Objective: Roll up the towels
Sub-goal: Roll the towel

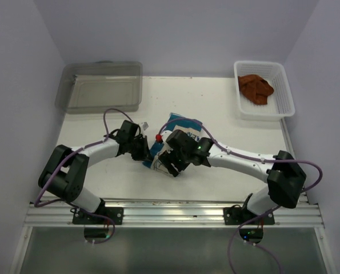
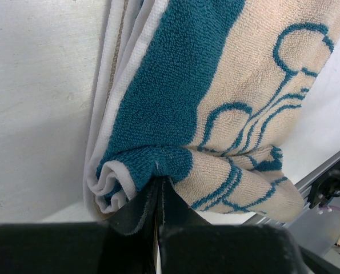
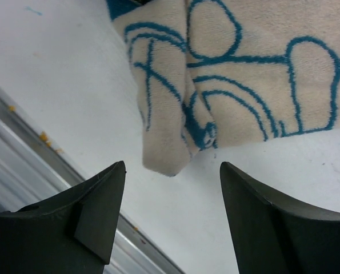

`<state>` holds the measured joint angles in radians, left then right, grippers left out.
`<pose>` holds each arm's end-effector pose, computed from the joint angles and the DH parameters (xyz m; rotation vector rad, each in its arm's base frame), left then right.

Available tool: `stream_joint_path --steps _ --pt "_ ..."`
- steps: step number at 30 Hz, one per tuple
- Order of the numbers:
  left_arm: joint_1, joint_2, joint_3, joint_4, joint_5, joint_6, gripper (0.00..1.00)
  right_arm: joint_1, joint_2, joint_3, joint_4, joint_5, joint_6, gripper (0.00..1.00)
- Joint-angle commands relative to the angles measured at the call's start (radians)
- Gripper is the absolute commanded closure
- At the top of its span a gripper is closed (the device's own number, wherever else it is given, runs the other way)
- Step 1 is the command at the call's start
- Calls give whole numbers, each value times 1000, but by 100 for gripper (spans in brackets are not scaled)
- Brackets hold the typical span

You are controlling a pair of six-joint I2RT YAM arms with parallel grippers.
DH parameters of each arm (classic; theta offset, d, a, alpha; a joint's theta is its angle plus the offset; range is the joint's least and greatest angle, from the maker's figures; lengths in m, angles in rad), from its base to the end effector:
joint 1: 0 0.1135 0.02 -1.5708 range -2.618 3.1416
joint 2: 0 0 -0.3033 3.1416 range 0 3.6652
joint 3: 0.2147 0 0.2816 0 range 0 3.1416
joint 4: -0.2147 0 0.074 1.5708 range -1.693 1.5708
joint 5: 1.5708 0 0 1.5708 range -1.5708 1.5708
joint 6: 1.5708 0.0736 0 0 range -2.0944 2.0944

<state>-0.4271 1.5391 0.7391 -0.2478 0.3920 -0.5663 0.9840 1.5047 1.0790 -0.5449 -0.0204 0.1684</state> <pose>0.2760 -0.1565 0.1380 -0.0454 2.7514 -0.8301 0.1974 0.2995 0.2354 -1.0430 2.3935 0.4625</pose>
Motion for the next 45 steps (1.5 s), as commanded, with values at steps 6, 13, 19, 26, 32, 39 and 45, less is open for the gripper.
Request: stream_joint_path --steps 6,13,19,26,32,39,45 --pt "-1 38 8 -5 -38 17 100 47 130 70 49 175 -73 28" --pt "-1 38 9 -8 -39 16 100 68 178 93 108 131 -79 30" --pt "-1 29 13 -15 -44 17 100 71 232 117 135 100 -92 35" --pt "1 16 13 -24 -51 17 100 70 273 95 175 56 -72 58" --pt "1 -17 20 -44 -51 19 100 67 250 79 181 -7 -47 93" --pt "1 -183 32 -117 -65 11 99 -17 200 45 223 -269 0 100" --pt "2 -301 37 -153 -68 2 87 -126 178 -24 301 -530 72 100"
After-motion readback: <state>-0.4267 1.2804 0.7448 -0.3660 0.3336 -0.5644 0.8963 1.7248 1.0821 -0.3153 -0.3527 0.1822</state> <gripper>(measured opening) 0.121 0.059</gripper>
